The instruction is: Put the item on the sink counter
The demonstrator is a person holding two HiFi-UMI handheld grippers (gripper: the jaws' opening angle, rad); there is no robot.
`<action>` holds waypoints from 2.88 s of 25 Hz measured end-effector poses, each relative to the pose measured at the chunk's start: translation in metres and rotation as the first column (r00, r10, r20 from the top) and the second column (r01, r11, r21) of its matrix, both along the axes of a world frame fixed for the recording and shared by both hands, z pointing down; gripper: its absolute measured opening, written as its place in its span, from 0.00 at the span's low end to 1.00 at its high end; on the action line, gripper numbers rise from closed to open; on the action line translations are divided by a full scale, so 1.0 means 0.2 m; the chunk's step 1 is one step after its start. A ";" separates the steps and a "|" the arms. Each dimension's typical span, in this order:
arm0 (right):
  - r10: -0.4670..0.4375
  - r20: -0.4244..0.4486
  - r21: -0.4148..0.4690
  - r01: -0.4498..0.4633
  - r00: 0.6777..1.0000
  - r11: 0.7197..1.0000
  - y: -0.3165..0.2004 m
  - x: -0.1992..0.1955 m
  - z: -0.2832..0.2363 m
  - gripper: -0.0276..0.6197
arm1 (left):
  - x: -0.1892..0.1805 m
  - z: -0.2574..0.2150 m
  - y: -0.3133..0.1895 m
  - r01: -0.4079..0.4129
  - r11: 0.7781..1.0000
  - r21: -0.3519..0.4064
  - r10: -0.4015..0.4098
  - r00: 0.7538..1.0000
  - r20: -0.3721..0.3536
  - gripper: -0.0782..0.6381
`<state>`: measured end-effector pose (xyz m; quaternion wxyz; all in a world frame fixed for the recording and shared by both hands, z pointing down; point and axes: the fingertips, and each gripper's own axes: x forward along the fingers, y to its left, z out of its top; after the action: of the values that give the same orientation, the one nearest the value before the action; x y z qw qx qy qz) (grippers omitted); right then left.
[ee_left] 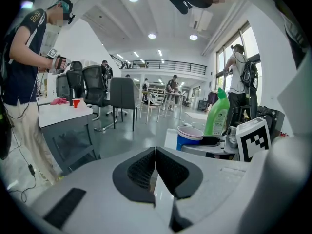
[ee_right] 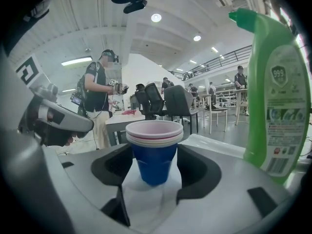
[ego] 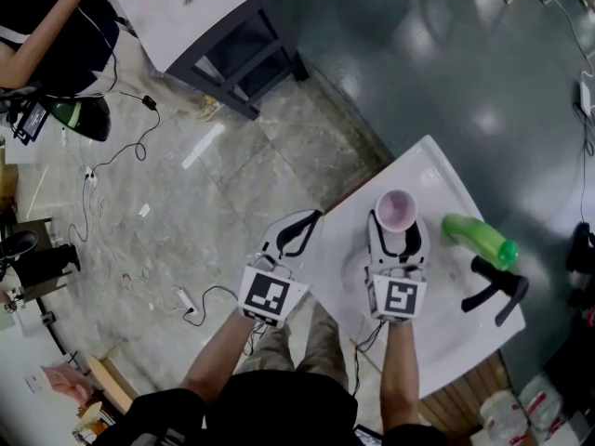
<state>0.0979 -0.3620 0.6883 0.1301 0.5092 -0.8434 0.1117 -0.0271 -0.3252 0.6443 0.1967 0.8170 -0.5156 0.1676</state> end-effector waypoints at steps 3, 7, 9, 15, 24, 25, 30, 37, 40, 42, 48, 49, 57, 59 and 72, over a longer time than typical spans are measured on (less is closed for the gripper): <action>-0.002 0.001 -0.001 0.002 1.000 1.000 0.00 0.00 0.00 0.48 | 0.00 0.00 0.00 0.001 1.000 0.002 -0.001 1.000 0.003 0.12; -0.005 0.005 -0.010 0.005 1.000 1.000 0.00 0.00 0.02 0.50 | -0.01 0.01 0.00 0.006 1.000 0.003 -0.006 1.000 0.005 0.12; -0.008 0.006 -0.018 0.008 1.000 1.000 0.00 -0.01 0.03 0.52 | -0.01 0.01 0.01 0.006 1.000 0.003 -0.006 1.000 0.006 0.12; -0.008 0.013 -0.019 0.008 1.000 1.000 0.02 -0.01 0.02 0.57 | -0.02 -0.01 0.03 0.009 1.000 0.009 -0.009 1.000 0.006 0.12; 0.004 0.004 -0.002 -0.004 1.000 1.000 0.04 0.01 -0.01 0.58 | -0.01 -0.04 0.06 0.006 1.000 0.027 -0.006 1.000 0.010 0.12; 0.007 0.001 -0.003 -0.007 1.000 1.000 0.04 0.01 -0.02 0.58 | -0.02 -0.05 0.06 0.004 1.000 0.031 -0.004 1.000 0.010 0.12; 0.026 -0.002 0.015 -0.026 1.000 1.000 0.08 0.03 -0.07 0.58 | -0.03 -0.10 0.10 -0.001 0.999 0.047 0.001 1.000 0.007 0.12; 0.038 -0.003 0.040 -0.038 0.999 0.998 0.15 0.04 -0.19 0.58 | -0.01 -0.21 0.16 -0.018 0.996 0.087 0.017 1.000 0.008 0.12; 0.049 0.017 0.078 -0.051 0.999 0.996 0.17 0.04 -0.27 0.57 | -0.02 -0.26 0.19 -0.021 0.994 0.109 0.020 1.000 0.005 0.12; 0.058 0.023 0.090 -0.060 0.998 0.994 0.20 0.04 -0.31 0.57 | -0.03 -0.30 0.21 -0.022 0.992 0.122 0.022 1.000 0.004 0.12; 0.077 0.022 0.117 -0.079 0.997 0.990 0.31 0.06 -0.43 0.54 | -0.03 -0.43 0.30 -0.035 0.986 0.165 0.035 0.999 -0.001 0.12; 0.081 0.023 0.122 -0.084 0.996 0.989 0.33 0.06 -0.46 0.54 | -0.03 -0.45 0.31 -0.039 0.984 0.176 0.039 0.999 0.000 0.12; 0.124 0.044 0.158 -0.129 0.991 0.979 0.53 0.10 -0.73 0.47 | -0.05 -0.72 0.46 -0.064 0.960 0.271 0.066 0.998 0.000 0.12; 0.135 0.042 0.172 -0.140 0.990 0.975 0.59 0.11 -0.79 0.44 | -0.04 -0.77 0.50 -0.070 0.957 0.282 0.073 0.997 0.000 0.12; 0.211 0.037 0.196 -0.214 0.977 0.957 0.97 0.12 -1.05 0.31 | -0.04 -1.02 0.78 -0.127 0.937 0.327 0.142 0.990 -0.024 0.12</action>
<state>0.1216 -0.1684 0.4776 0.0593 0.6063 -0.7918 0.0441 -0.0354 -0.1694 0.4395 0.0600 0.8752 -0.4743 0.0744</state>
